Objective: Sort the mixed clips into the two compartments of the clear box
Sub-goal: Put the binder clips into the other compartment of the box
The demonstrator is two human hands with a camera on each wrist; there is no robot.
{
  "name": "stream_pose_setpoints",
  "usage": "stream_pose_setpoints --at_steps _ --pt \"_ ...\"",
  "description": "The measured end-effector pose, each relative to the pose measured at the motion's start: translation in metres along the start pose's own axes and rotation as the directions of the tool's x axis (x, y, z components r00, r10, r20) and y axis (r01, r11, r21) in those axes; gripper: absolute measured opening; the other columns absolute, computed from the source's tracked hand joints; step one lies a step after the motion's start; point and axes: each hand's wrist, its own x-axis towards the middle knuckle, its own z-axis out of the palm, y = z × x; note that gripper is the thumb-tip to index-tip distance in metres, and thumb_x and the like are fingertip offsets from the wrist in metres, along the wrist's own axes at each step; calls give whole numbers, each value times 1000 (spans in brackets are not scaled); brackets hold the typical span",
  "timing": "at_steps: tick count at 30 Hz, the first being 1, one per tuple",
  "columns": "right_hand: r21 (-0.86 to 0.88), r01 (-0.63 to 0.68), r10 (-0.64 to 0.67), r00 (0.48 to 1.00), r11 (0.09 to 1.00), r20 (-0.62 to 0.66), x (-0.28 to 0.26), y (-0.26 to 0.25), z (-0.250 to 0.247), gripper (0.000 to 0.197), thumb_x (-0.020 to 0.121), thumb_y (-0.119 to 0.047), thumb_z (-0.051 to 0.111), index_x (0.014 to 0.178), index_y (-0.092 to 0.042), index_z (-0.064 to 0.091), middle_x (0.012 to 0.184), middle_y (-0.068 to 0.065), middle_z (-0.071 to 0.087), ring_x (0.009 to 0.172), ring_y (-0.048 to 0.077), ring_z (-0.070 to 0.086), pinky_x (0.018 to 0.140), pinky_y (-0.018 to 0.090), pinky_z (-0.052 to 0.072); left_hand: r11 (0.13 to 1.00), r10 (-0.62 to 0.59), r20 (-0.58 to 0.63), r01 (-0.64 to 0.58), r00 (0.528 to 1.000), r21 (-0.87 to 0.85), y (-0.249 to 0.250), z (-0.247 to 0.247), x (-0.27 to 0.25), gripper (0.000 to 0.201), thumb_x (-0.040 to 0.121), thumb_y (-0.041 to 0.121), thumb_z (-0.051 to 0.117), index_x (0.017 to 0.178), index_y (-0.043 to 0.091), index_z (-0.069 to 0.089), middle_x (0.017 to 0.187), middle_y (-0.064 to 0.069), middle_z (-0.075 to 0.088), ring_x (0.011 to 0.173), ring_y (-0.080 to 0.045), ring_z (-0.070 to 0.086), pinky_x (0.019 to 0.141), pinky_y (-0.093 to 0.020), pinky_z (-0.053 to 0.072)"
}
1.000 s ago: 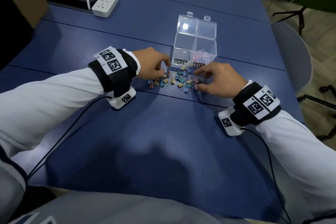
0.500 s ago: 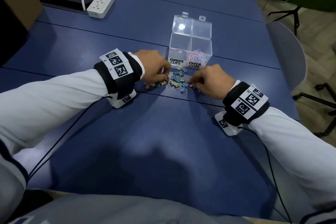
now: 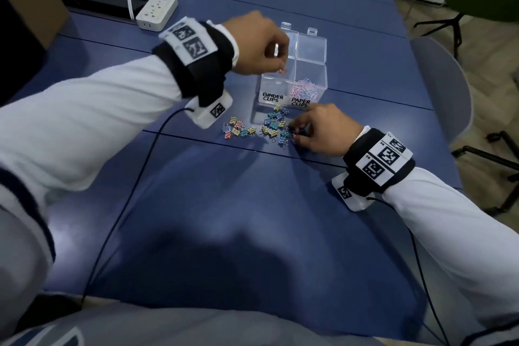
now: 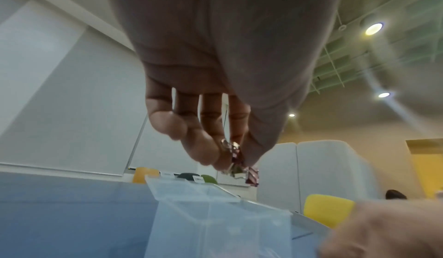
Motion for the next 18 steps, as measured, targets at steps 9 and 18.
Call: stream_pose_setpoints --at_steps 9,18 --pt "58 -8 8 1000 998 -5 2 -3 -2 28 80 -13 63 106 -16 72 101 8 68 93 25 62 87 35 53 998 -37 95 31 995 61 -5 10 35 19 84 33 66 99 25 74 94 -2 72 79 -14 53 85 -35 52" --pt "116 35 -30 998 993 -48 4 -5 -1 21 74 -5 61 91 -15 68 83 -2 61 76 17 56 75 28 51 999 0 13 1 1000 -33 -25 15 3 26 91 26 59 116 26 68 96 6 72 70 -10 57 80 -23 44"
